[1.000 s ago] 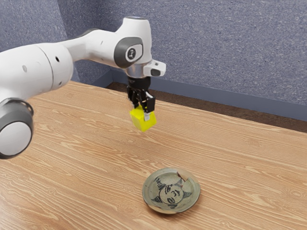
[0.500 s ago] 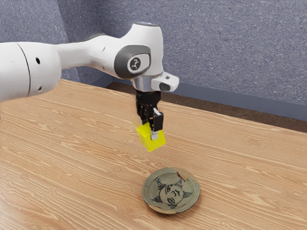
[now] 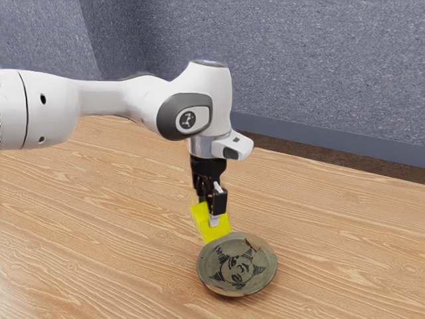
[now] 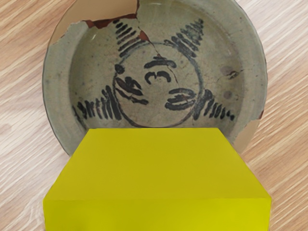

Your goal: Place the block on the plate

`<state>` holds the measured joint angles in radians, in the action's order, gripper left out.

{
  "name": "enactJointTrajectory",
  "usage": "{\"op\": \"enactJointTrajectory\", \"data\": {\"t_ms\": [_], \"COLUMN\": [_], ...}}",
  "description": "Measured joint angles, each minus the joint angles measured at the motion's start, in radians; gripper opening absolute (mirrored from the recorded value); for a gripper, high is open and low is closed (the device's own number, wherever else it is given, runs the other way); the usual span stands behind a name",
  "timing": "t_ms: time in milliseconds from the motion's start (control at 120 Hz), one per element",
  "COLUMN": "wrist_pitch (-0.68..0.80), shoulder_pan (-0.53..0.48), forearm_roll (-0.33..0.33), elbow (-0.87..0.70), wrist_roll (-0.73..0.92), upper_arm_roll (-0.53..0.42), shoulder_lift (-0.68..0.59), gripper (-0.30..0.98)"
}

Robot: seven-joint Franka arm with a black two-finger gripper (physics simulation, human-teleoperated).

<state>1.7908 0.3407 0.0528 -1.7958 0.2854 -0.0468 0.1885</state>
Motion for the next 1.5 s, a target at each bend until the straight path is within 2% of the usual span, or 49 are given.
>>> {"op": "enactJointTrajectory", "data": {"t_ms": [717,1033,1258,1500], "wrist_pitch": [0.091,0.103,0.088,0.040], "shoulder_pan": [0.000,0.000,0.000,0.001], "forearm_roll": [0.011,0.021,0.020,0.022], "elbow": [-0.009,-0.009,0.025,0.082], "wrist_roll": [0.011,0.014,0.017,0.015], "upper_arm_roll": [-0.035,-0.036,-0.038,-0.005], "shoulder_lift": [0.114,0.115,0.079,-0.023], "gripper": [0.39,0.61,0.66,0.68]}}
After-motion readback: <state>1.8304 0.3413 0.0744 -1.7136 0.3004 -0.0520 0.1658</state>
